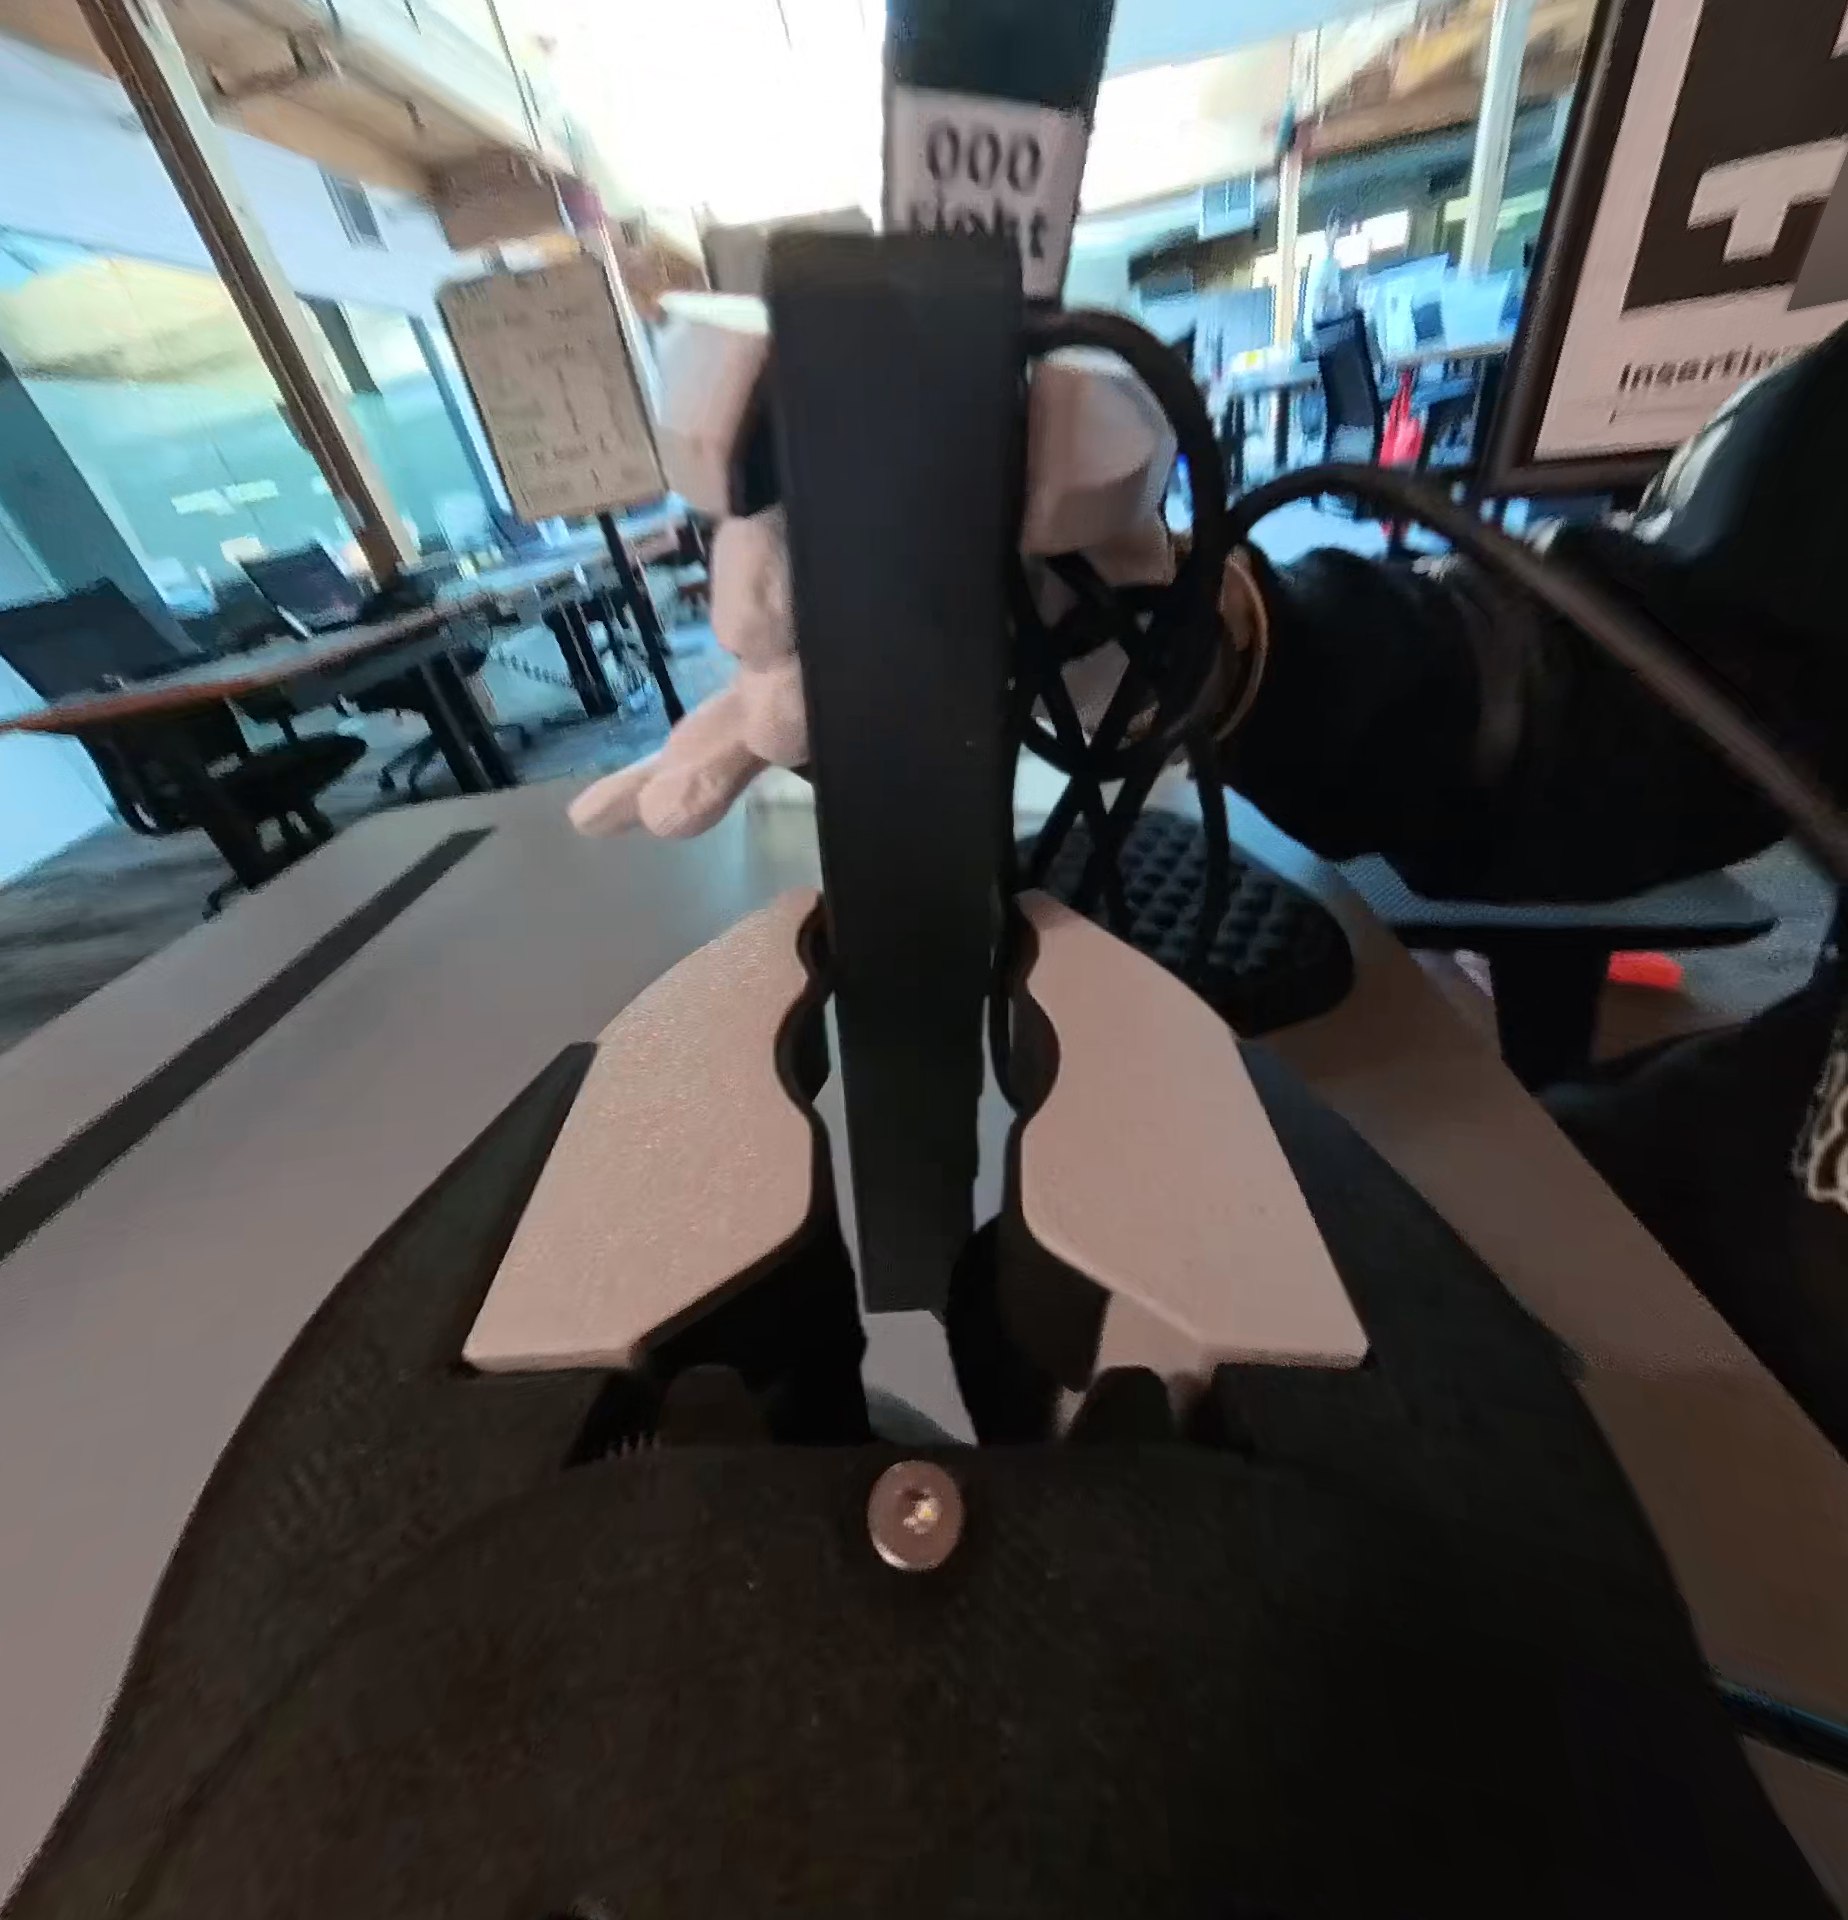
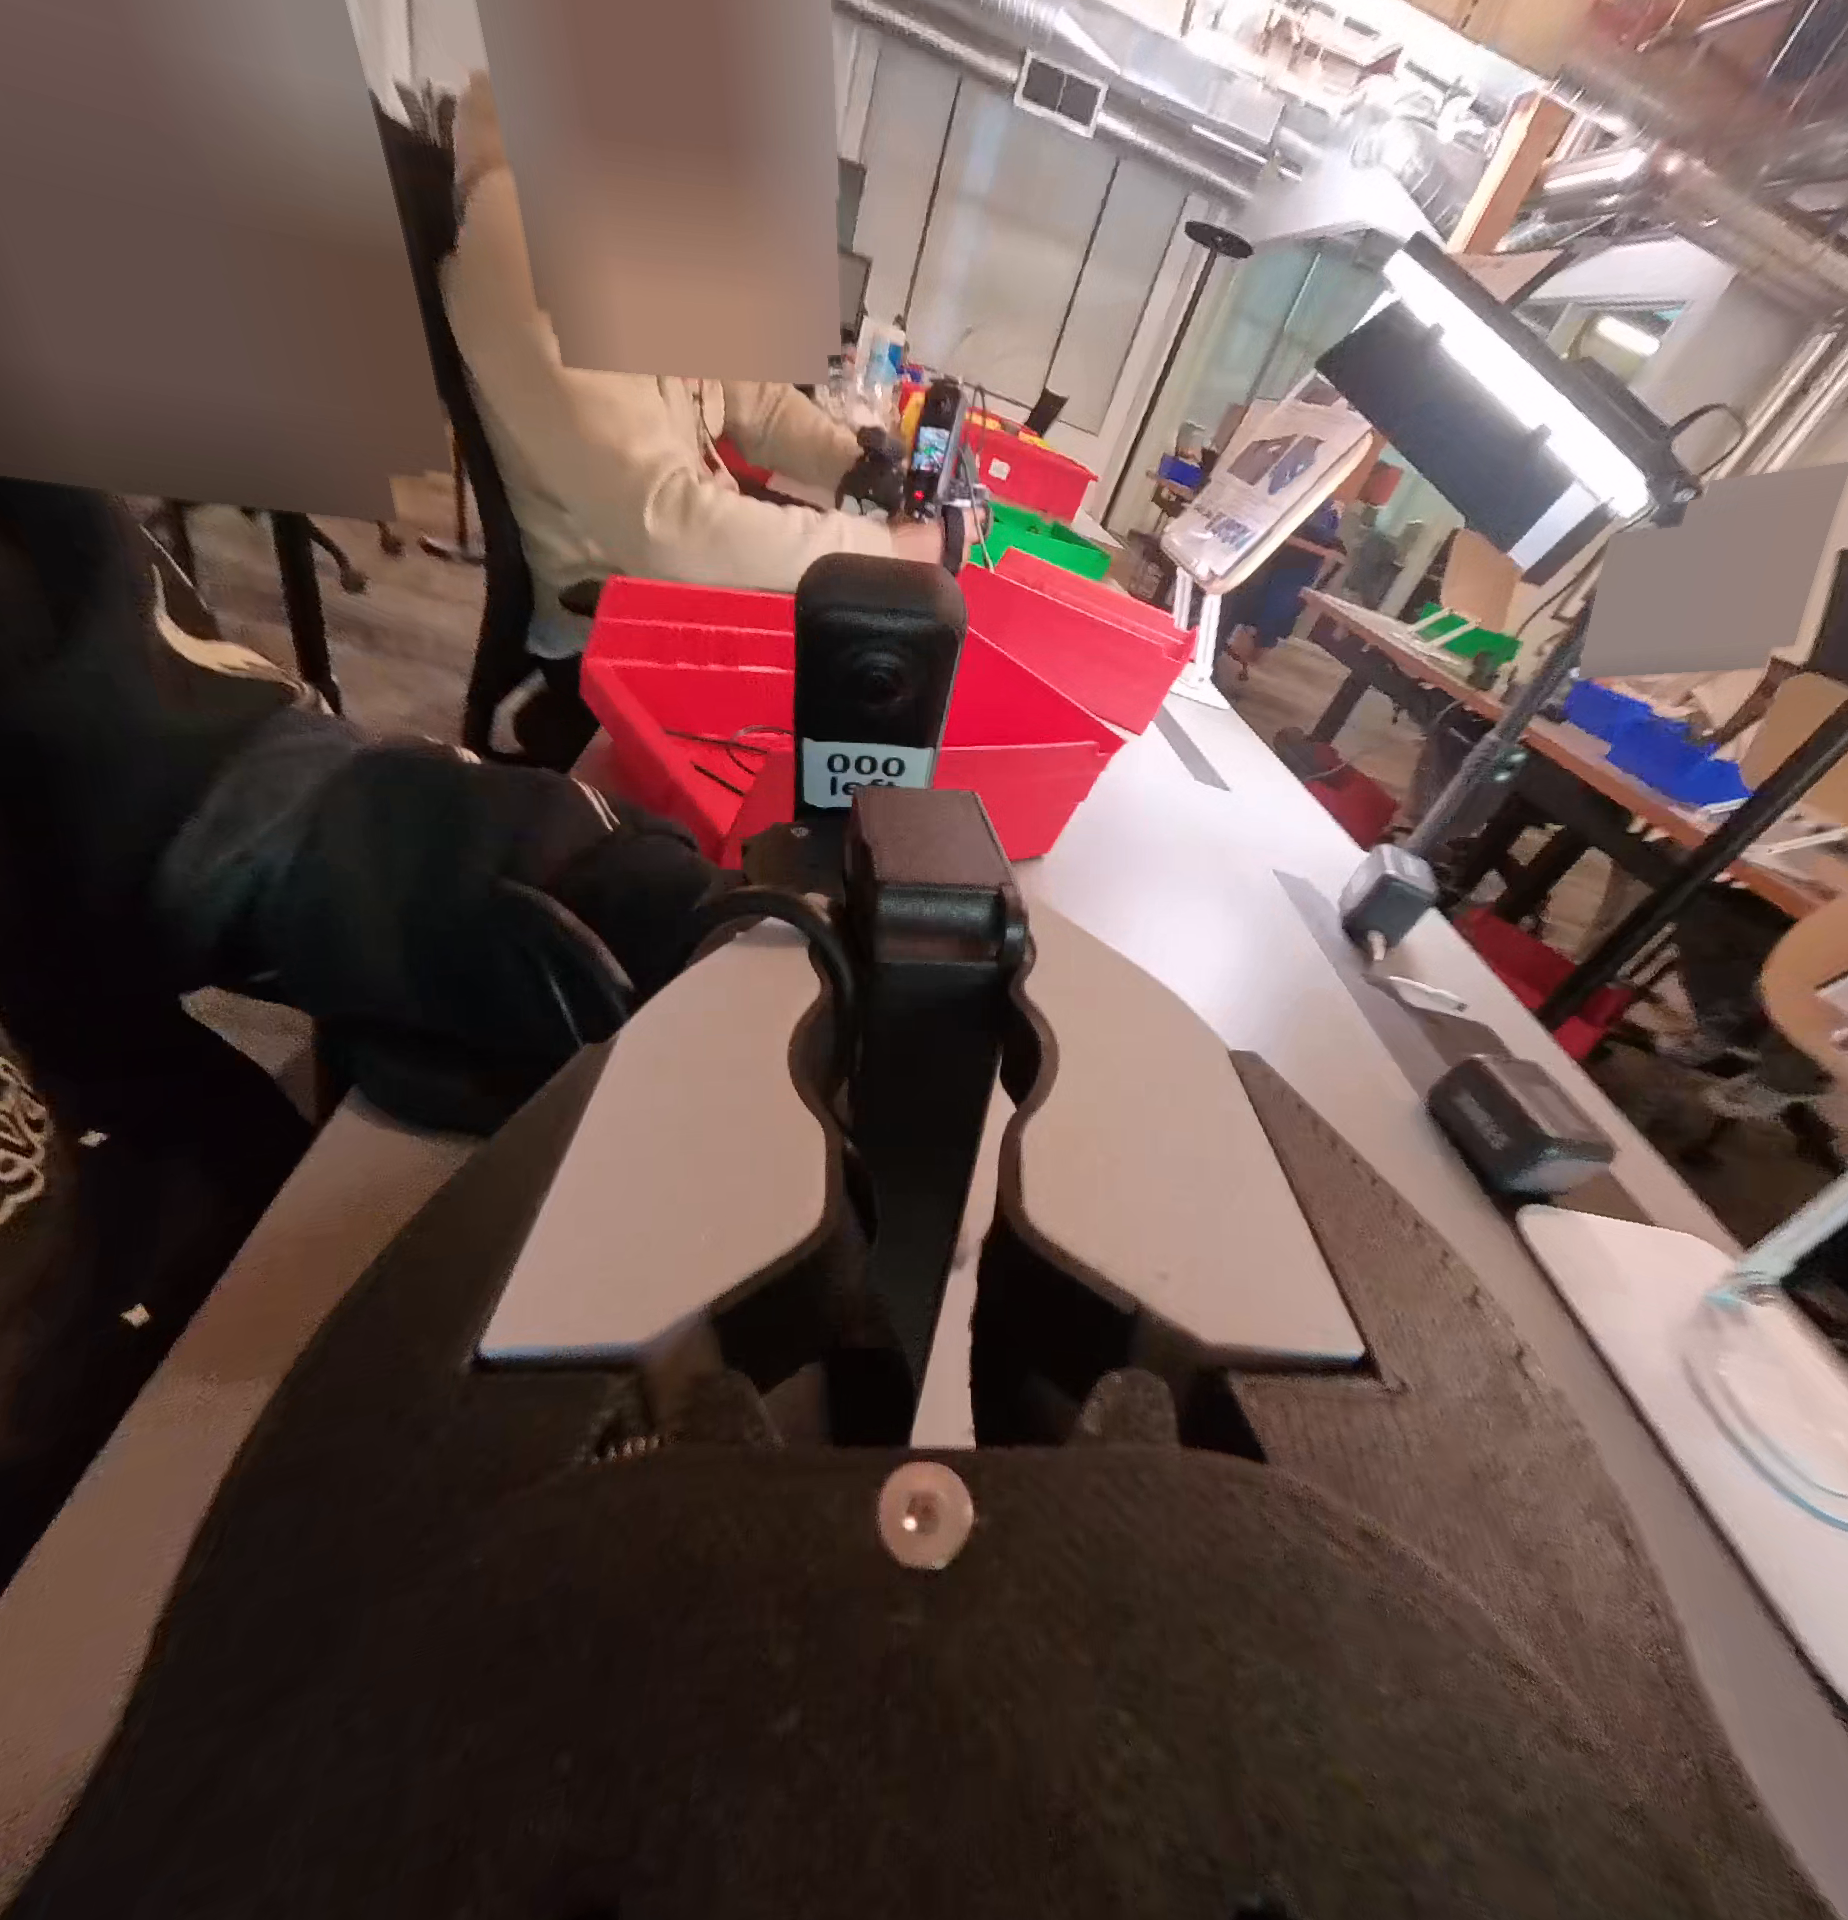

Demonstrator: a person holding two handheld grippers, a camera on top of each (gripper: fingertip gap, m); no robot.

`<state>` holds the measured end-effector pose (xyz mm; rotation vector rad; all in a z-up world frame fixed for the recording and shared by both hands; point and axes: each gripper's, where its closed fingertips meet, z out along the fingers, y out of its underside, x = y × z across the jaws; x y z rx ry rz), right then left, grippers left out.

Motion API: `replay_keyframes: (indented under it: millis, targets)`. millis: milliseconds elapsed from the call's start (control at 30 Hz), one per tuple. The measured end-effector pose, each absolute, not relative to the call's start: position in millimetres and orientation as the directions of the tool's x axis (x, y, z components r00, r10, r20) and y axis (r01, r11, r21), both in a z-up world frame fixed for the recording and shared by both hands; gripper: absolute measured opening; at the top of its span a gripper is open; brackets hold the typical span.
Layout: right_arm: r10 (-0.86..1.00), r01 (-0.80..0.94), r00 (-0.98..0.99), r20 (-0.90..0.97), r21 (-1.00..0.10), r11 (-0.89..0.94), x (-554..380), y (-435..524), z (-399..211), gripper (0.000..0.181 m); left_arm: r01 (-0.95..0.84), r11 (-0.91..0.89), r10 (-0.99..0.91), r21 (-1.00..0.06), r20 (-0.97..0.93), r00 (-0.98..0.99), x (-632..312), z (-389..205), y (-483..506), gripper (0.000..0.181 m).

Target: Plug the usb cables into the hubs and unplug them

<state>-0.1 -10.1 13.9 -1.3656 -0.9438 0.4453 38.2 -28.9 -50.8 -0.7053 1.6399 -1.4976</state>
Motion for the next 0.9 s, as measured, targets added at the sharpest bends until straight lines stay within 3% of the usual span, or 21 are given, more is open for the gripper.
replay_keyframes:
  millis: [200,333,467,667,900]
  targets:
    - [0.606,0.302,0.675,0.421,-0.907,0.294,33.9,-24.9,69.4,0.028,0.306,0.049,-0.952,-0.951,-0.136,-0.273,27.6,-5.1,20.7,0.043]
    - [0.414,0.391,0.764,0.496,-0.865,0.314,87.5,-38.3,115.6,0.028,0.306,-0.033,-0.999,-0.952,0.034,-0.002,22.3,-6.1,82.0,0.042]
    - [0.212,0.494,0.813,0.542,-0.835,0.241,158.4,-57.2,152.8,0.027,0.335,-0.070,-0.991,-0.940,0.104,0.083,15.0,-6.7,103.1,0.040]
    - [-0.033,0.612,0.789,0.614,-0.789,-0.049,289.0,-106.4,167.2,0.027,0.292,-0.005,-0.993,-0.956,0.040,0.115,20.3,-10.0,99.8,0.040]
    - [-0.214,0.493,0.718,0.662,-0.701,-0.514,437.8,-180.8,92.6,0.028,0.236,0.059,-0.994,-0.970,-0.035,0.104,30.6,-16.3,90.4,0.041]
